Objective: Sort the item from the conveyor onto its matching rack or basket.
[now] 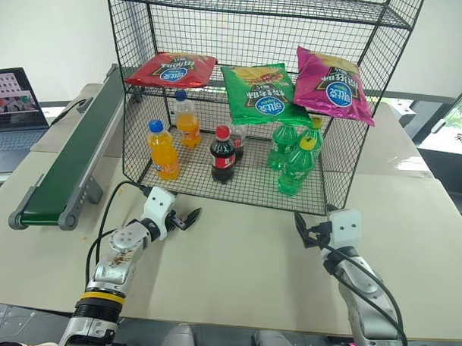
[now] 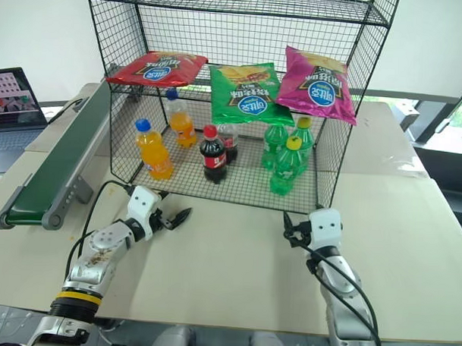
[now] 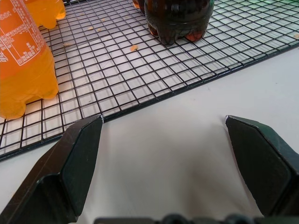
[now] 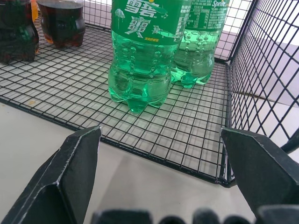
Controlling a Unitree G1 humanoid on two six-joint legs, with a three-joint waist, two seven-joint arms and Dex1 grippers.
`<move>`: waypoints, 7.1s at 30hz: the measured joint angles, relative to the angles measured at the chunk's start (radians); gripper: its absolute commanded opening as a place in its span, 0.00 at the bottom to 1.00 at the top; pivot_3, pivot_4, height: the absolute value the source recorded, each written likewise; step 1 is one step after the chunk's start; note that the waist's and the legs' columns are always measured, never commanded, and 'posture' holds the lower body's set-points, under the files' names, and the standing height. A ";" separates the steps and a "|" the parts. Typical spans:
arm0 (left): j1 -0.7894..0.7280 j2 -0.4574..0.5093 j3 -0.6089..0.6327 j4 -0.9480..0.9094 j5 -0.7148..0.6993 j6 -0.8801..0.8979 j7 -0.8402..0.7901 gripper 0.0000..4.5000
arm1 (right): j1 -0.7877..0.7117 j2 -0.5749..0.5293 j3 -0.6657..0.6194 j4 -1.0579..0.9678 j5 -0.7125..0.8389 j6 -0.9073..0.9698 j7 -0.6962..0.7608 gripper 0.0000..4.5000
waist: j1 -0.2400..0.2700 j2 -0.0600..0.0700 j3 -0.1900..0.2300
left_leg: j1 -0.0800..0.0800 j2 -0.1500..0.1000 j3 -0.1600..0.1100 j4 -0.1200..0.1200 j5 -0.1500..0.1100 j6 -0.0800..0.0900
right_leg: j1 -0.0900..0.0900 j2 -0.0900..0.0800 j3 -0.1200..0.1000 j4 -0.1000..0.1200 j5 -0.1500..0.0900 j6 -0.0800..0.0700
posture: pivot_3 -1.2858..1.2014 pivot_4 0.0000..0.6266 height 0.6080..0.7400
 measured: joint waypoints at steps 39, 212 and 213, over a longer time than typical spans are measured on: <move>-0.040 0.003 0.026 0.009 0.001 -0.005 0.012 0.99 | -0.074 0.005 0.004 -0.029 -0.002 0.021 -0.019 1.00 | 0.001 0.000 0.000 | -0.001 0.000 -0.002 0.001 0.000 0.000 | 0.000 0.000 -0.001 0.000 0.000 0.000 | 0.52 0.24 1.00; -0.657 0.218 0.318 -0.272 -1.783 0.608 0.539 0.02 | -0.612 -0.139 -0.061 -0.359 0.471 0.346 0.246 1.00 | 0.014 0.004 0.006 | -0.008 -0.003 -0.030 -0.004 0.005 -0.008 | 0.002 -0.001 -0.027 -0.001 -0.006 -0.008 | 0.52 0.24 1.00; -0.724 0.189 0.289 -0.190 -1.741 0.626 0.472 0.02 | -0.601 -0.142 -0.068 -0.390 0.466 0.357 0.214 1.00 | 0.012 0.004 0.006 | -0.008 -0.004 -0.030 -0.004 0.005 -0.008 | 0.003 -0.001 -0.027 -0.001 -0.006 -0.008 | 0.52 0.24 1.00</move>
